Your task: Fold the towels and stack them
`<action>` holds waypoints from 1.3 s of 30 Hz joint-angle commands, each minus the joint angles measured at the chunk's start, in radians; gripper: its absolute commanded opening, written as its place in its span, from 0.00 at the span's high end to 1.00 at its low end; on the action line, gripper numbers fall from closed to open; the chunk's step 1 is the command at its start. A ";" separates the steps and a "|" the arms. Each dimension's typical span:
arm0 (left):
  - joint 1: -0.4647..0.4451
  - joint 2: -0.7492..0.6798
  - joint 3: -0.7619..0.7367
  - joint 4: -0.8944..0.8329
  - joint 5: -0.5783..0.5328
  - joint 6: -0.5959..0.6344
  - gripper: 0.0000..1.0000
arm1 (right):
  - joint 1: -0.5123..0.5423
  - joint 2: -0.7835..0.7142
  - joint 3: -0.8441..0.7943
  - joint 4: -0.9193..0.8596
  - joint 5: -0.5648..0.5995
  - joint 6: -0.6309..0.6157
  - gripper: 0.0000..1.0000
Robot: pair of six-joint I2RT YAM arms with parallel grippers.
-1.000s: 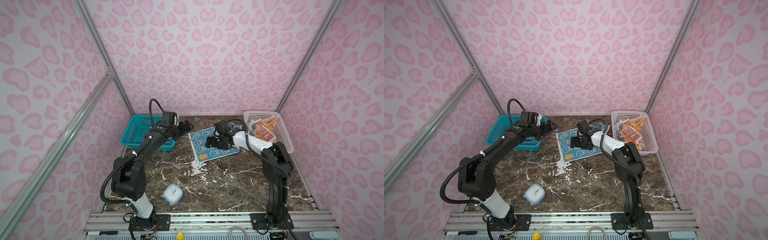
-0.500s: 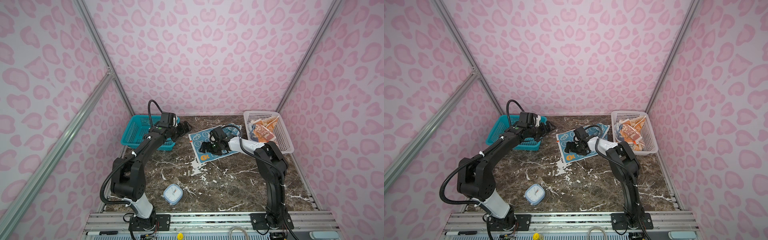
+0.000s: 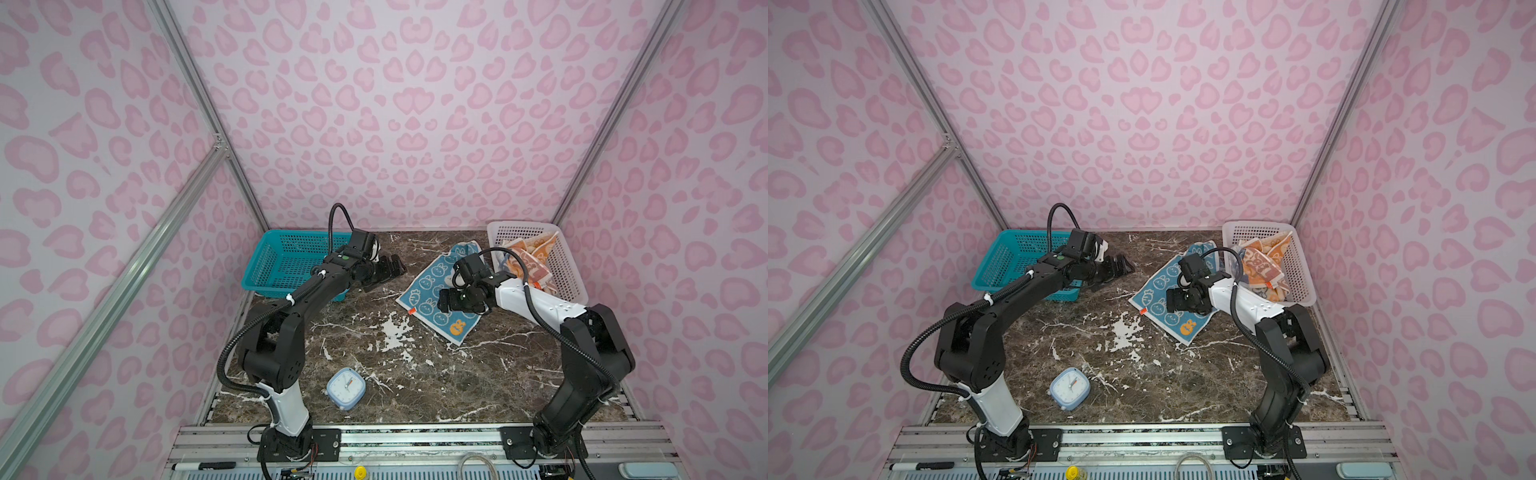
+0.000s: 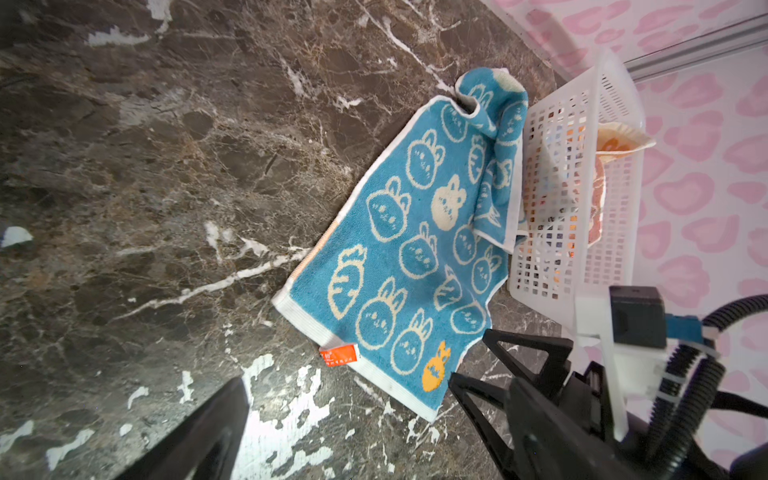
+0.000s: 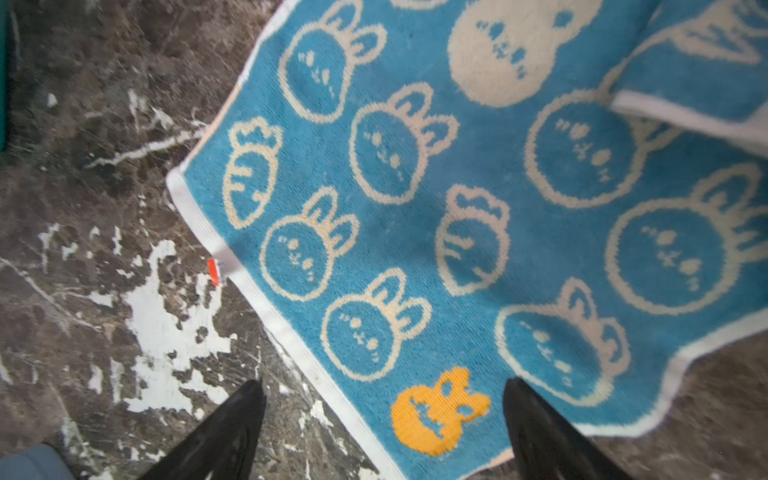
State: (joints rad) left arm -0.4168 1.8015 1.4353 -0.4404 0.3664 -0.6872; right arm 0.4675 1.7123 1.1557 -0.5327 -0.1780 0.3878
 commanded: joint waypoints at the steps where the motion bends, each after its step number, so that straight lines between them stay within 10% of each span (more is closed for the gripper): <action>1: -0.018 0.036 0.040 -0.042 0.010 0.026 0.02 | 0.039 -0.022 -0.060 -0.053 0.061 -0.014 0.16; 15: -0.066 0.190 0.135 -0.182 -0.021 0.100 0.01 | 0.128 -0.046 -0.217 -0.022 0.154 0.065 0.43; 26: -0.079 0.275 0.172 -0.283 -0.113 0.137 0.09 | 0.103 -0.022 -0.229 -0.043 0.197 0.050 0.99; 39: -0.107 0.429 0.292 -0.351 -0.165 0.166 0.38 | 0.052 -0.065 -0.240 -0.038 0.164 0.005 1.00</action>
State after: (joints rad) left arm -0.5186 2.2063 1.7107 -0.7521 0.2279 -0.5419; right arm 0.5186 1.6531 0.9226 -0.5507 -0.0166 0.4068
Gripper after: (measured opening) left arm 0.634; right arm 0.058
